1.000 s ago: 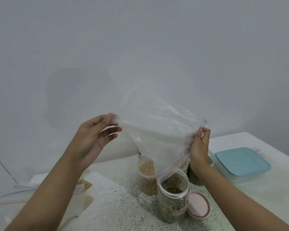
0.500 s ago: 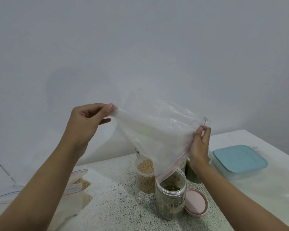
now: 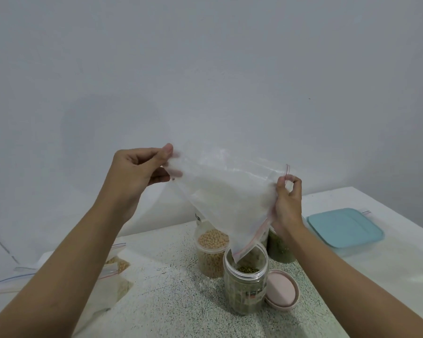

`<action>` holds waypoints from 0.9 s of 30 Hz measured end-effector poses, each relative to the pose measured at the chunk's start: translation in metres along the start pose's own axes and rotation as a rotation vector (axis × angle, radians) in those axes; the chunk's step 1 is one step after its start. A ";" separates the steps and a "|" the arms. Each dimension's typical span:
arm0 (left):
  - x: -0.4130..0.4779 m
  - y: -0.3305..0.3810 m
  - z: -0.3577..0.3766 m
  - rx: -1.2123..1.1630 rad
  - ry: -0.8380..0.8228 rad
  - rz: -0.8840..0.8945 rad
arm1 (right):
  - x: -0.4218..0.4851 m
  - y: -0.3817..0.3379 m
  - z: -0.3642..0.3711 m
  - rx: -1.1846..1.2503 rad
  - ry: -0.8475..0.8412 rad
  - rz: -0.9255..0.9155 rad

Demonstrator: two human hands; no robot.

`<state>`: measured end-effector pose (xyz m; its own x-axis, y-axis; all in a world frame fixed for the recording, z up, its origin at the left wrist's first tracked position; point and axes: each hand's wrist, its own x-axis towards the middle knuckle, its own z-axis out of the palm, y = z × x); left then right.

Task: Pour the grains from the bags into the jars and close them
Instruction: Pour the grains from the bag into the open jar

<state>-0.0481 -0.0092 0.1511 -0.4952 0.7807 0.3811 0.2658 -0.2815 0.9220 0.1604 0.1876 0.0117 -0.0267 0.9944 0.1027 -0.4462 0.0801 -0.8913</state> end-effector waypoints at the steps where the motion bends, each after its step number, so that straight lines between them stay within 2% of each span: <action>1: 0.000 -0.001 0.000 -0.001 -0.016 -0.016 | 0.001 0.001 0.001 -0.023 0.031 -0.013; 5: 0.000 -0.001 -0.003 0.013 -0.043 -0.035 | 0.004 0.007 0.003 -0.182 0.131 -0.090; 9: -0.001 0.005 -0.012 0.060 -0.125 0.012 | 0.006 0.010 0.001 -0.272 0.120 -0.157; 13: -0.002 0.008 -0.017 0.089 -0.160 0.043 | 0.007 0.011 0.002 -0.296 0.118 -0.201; 17: -0.006 0.000 -0.013 0.048 -0.127 0.067 | 0.001 0.008 0.007 -0.300 0.128 -0.232; 22: -0.013 -0.021 -0.005 -0.067 -0.152 0.002 | -0.008 -0.002 0.015 -0.246 0.097 -0.267; 25: -0.022 -0.047 -0.002 -0.236 -0.151 -0.129 | -0.012 -0.008 0.018 -0.213 0.091 -0.279; 27: -0.027 -0.060 0.000 -0.251 -0.121 -0.193 | -0.014 -0.008 0.019 -0.215 0.099 -0.286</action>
<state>-0.0505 -0.0129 0.0855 -0.4106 0.8895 0.2005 -0.0429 -0.2385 0.9702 0.1478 0.1720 0.0259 0.1629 0.9308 0.3272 -0.2245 0.3579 -0.9064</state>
